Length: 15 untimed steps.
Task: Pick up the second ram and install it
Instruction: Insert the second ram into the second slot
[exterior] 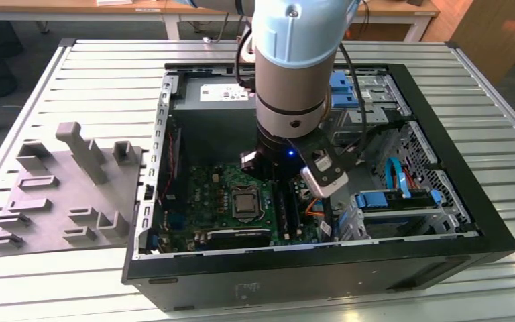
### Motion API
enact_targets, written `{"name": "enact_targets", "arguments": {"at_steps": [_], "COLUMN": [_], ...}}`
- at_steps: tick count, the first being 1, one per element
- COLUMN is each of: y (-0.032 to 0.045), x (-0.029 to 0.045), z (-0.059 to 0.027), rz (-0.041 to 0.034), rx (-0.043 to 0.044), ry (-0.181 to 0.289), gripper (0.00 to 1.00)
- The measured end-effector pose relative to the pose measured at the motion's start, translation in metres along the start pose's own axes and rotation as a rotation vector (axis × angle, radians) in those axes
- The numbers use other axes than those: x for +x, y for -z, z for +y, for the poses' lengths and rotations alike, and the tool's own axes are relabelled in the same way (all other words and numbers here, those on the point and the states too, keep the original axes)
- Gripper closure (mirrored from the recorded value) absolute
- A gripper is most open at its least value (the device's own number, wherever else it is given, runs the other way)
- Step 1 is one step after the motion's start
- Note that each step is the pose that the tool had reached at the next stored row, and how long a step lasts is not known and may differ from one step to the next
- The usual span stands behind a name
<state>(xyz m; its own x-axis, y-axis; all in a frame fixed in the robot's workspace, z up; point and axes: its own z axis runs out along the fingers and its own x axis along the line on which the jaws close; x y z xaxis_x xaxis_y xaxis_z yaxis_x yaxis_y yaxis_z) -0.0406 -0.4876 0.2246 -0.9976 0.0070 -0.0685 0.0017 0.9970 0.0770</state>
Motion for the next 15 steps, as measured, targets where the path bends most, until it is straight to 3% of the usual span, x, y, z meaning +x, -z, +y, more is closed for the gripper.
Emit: {"name": "enact_targets", "arguments": {"at_steps": [15], "y": [-0.0008], "x": [0.0000], "z": [-0.0001], "rz": [-0.0026], "rx": [0.0026], "ry": [-0.035], "gripper": [0.87]}}
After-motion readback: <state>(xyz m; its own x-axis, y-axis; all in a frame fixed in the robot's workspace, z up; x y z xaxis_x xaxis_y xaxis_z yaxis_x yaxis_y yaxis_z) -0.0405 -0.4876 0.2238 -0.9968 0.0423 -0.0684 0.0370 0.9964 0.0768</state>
